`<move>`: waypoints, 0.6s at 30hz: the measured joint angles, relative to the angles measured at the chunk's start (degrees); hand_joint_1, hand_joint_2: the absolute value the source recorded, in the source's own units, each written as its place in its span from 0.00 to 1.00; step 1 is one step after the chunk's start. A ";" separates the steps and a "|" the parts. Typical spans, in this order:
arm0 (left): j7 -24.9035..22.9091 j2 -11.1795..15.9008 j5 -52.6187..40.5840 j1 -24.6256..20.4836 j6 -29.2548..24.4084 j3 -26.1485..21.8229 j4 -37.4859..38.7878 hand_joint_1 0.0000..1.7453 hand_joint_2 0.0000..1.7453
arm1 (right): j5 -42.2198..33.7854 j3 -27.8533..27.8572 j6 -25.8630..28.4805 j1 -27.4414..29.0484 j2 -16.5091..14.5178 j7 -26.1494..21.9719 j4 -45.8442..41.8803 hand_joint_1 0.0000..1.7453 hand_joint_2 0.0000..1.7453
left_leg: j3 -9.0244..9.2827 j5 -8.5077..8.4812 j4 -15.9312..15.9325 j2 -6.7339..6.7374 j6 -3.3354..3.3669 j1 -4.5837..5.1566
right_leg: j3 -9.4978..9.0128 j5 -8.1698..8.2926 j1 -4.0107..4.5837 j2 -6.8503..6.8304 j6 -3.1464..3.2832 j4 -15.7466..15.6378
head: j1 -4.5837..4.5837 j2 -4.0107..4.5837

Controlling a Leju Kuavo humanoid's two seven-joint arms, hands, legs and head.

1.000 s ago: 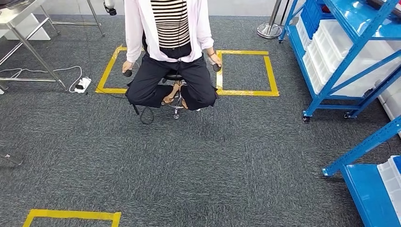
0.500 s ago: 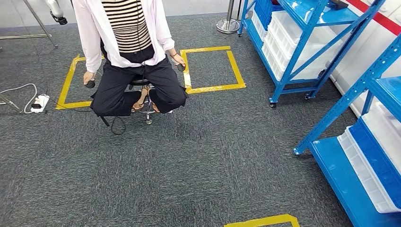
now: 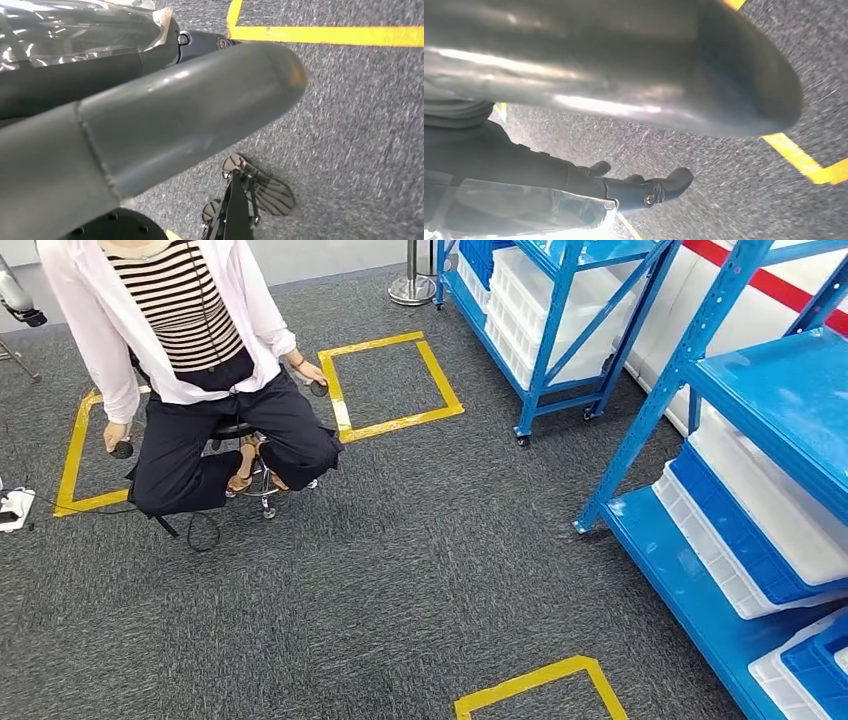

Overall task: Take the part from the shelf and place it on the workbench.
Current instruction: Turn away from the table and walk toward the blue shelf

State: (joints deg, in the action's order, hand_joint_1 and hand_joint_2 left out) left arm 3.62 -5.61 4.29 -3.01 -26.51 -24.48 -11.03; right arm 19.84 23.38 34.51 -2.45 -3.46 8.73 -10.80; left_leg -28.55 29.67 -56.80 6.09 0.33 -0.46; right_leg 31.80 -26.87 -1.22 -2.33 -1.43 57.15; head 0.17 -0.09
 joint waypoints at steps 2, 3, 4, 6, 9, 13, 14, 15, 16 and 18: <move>-0.01 -0.04 -0.03 -0.01 -0.01 0.12 0.00 0.00 0.00 | -0.03 0.04 0.11 -0.01 -0.01 0.02 0.00 0.00 0.00 | -1.52 2.87 -3.95 -2.98 -0.49 -0.36 | -0.29 0.31 -0.35 1.21 1.02 -0.11 | 0.32 0.01; -0.02 -0.07 -0.04 0.06 -0.01 0.14 0.01 0.00 0.00 | -0.03 0.04 0.19 -0.05 -0.02 0.03 0.00 0.00 0.00 | -3.17 4.99 -7.66 -4.67 -0.58 -0.43 | -0.19 0.41 -0.26 1.85 1.35 -0.10 | 0.51 0.01; -0.03 -0.09 -0.04 0.17 -0.02 0.15 0.01 0.00 0.00 | -0.03 0.05 0.25 -0.09 0.01 0.03 0.00 0.00 0.00 | -5.15 6.95 -11.78 -5.61 -0.58 -0.45 | -0.12 0.47 -0.09 2.54 1.60 -0.09 | 0.60 0.01; -0.05 -0.10 -0.04 0.31 -0.04 0.15 0.01 0.00 0.00 | -0.04 0.05 0.29 -0.02 -0.01 0.03 0.01 0.00 0.00 | -7.88 7.98 -16.65 -6.15 -0.46 -0.46 | -0.09 0.49 0.24 4.09 1.67 -0.06 | 0.63 0.01; -0.05 -0.09 -0.04 0.32 -0.05 0.15 0.02 0.00 0.00 | -0.07 0.05 0.29 0.12 -0.04 0.04 0.01 0.00 0.00 | -4.95 2.16 -8.86 -7.68 0.06 -0.57 | -0.27 0.50 0.39 6.40 1.64 0.11 | 0.66 0.00; -0.07 -0.07 -0.07 0.20 -0.07 0.18 0.03 0.00 0.00 | -0.08 0.06 0.32 0.02 -0.11 0.04 0.00 0.00 0.00 | -1.74 -0.91 -1.21 -9.67 0.63 -0.26 | 0.36 0.76 0.76 8.75 0.79 0.34 | 0.65 0.01; -0.09 -0.11 -0.08 0.15 -0.07 0.19 0.03 0.00 0.00 | -0.08 0.07 0.34 0.10 -0.09 0.08 0.00 0.00 0.00 | -1.73 -1.14 -0.98 -9.02 1.02 -0.13 | 0.72 0.96 0.78 9.25 0.36 0.16 | 0.65 0.01; -0.18 -0.17 -0.09 0.07 -0.08 0.21 0.03 0.00 0.00 | -0.11 0.10 0.36 0.18 -0.09 0.17 0.01 0.00 0.00 | -1.65 -1.47 -0.58 -8.39 1.50 -0.07 | 1.08 0.90 0.77 8.99 0.06 0.35 | 0.64 0.01; -0.33 -0.22 -0.12 0.05 -0.10 0.23 0.03 0.00 0.00 | -0.15 0.14 0.38 0.21 -0.10 0.33 0.01 0.00 0.00 | -1.58 -1.85 -0.09 -7.71 2.02 -0.09 | 1.72 0.34 0.85 8.03 -0.05 1.28 | 0.51 0.01; -0.81 -0.24 -0.22 0.10 -0.19 0.29 0.03 0.00 0.00 | -0.23 0.31 0.40 0.08 -0.13 0.68 0.02 0.00 0.00 | -1.61 -2.38 0.62 -6.15 2.71 -0.16 | 4.39 -2.66 0.83 4.97 0.22 6.66 | 0.06 0.01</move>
State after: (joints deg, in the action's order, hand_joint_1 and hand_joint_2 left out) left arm 2.80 -5.85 4.07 -2.91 -26.70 -24.19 -10.99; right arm 19.60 23.69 34.91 -2.37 -3.59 9.40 -10.78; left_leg -30.15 27.30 -56.18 -0.06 3.04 -0.62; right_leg 36.19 -29.54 -0.39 2.64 -1.21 63.80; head 0.23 -0.08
